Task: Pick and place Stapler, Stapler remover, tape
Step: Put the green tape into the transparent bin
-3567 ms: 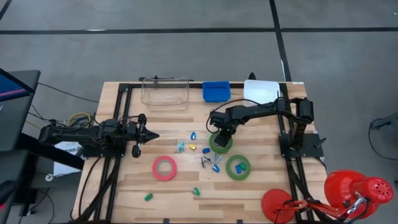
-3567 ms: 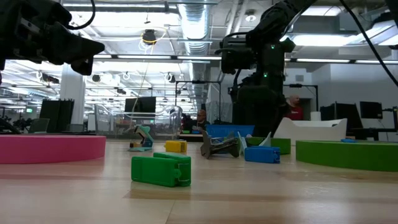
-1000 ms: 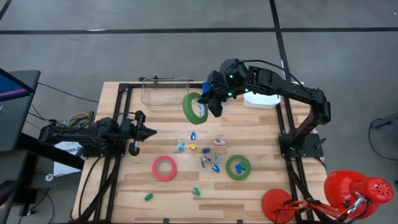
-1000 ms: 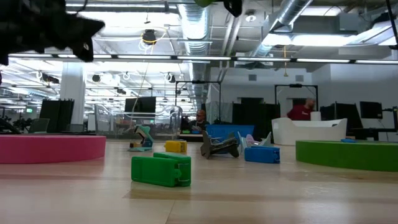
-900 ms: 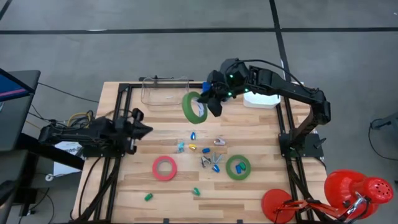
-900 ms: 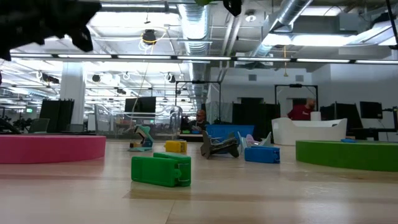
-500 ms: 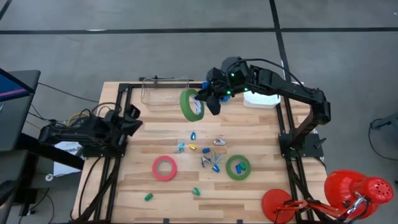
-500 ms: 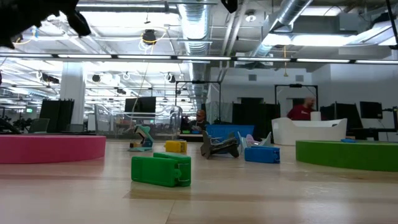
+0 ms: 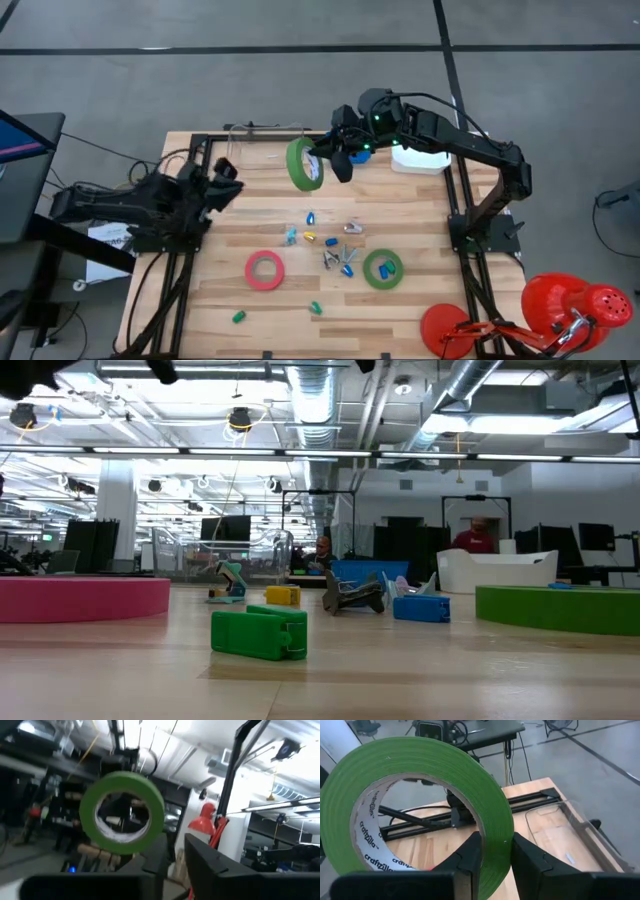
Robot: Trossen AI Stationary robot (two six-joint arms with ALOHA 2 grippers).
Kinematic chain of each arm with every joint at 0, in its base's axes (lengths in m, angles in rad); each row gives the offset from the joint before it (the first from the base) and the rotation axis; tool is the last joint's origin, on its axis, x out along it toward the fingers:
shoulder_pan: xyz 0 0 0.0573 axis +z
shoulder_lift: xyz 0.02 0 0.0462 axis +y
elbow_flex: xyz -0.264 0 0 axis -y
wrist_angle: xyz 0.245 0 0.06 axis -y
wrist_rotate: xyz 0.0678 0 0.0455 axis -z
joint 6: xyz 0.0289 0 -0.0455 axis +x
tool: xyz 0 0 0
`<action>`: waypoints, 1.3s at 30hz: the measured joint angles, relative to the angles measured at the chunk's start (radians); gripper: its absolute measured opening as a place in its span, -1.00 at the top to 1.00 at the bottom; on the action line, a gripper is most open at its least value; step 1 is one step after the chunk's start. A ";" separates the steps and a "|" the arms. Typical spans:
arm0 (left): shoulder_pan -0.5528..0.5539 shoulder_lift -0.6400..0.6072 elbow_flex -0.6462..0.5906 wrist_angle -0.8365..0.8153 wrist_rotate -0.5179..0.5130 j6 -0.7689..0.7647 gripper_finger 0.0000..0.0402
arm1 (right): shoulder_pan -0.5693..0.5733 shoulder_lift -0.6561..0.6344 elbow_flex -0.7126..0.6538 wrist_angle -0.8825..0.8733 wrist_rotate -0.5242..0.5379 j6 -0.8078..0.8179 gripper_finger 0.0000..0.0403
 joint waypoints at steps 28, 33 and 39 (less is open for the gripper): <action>0.001 0.319 0.214 0.008 0.008 -0.137 -0.62 | 0.011 0.027 0.002 0.062 0.000 0.007 0.62; 0.001 0.319 0.214 0.015 0.007 -0.132 -0.60 | 0.015 0.071 -0.002 0.056 0.000 0.009 0.62; 0.001 0.319 0.214 0.020 -0.003 -0.129 -0.60 | 0.025 0.102 0.002 0.091 0.000 0.003 0.62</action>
